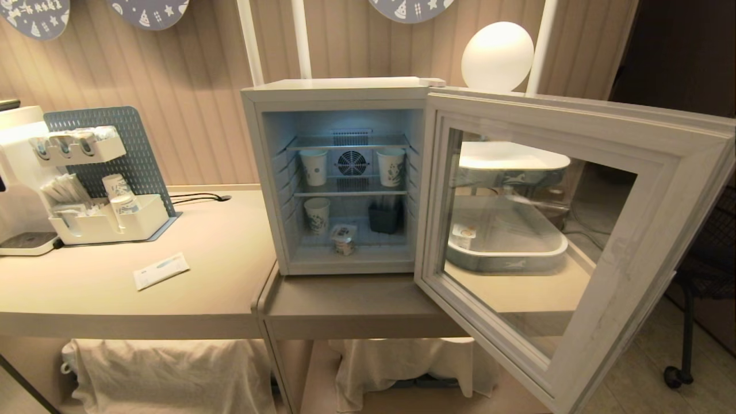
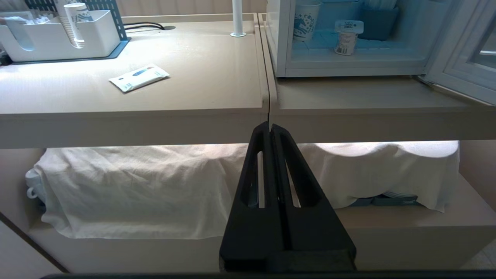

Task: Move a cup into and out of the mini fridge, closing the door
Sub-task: Close the freezer door

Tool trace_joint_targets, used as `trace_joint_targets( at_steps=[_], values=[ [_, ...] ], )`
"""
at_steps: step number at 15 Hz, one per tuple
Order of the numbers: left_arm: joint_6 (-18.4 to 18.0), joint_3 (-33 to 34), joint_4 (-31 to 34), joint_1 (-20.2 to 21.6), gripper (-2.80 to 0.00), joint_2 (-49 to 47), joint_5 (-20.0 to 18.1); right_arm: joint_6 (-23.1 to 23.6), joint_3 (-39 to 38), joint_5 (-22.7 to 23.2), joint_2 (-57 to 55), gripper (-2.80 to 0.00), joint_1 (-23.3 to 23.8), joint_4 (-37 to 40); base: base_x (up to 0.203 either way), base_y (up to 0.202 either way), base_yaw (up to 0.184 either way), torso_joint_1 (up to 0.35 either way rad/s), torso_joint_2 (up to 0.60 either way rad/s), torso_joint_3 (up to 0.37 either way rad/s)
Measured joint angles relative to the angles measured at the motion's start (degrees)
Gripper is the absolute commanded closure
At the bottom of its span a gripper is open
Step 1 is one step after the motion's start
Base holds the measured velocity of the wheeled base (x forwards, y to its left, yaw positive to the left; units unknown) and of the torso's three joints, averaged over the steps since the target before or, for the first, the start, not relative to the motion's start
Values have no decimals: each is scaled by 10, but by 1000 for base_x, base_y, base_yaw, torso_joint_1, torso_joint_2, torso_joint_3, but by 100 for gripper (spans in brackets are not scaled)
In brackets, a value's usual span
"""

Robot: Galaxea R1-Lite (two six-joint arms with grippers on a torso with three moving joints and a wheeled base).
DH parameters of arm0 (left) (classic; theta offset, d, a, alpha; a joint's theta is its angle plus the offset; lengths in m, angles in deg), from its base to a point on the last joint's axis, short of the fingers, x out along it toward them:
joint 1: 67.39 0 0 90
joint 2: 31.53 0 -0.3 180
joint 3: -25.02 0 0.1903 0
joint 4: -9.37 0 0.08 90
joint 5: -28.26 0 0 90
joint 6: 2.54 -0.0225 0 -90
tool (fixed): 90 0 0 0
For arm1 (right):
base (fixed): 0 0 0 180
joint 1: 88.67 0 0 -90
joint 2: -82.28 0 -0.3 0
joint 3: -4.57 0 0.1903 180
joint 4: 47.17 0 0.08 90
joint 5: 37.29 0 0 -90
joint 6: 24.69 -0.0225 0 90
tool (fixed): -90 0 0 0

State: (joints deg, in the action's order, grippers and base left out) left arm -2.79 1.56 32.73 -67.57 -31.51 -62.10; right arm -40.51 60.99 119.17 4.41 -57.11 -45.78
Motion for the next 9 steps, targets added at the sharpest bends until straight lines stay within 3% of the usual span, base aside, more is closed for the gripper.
trace_joint_targets(
  at_steps=[2, 3, 9],
  values=[
    [0, 0, 0, 0, 0, 0, 0, 0, -1, 87, -13, 0, -7, 7, 0, 0, 0, 0, 0, 0],
    [1, 0, -1, 0, 0, 0, 0, -1, -1, 109, -16, 0, -14, 8, 0, 0, 0, 0, 0, 0],
    [1, 0, -1, 0, 0, 0, 0, -7, -11, 112, 6, 0, -73, 32, 0, 0, 0, 0, 0, 0]
  ],
)
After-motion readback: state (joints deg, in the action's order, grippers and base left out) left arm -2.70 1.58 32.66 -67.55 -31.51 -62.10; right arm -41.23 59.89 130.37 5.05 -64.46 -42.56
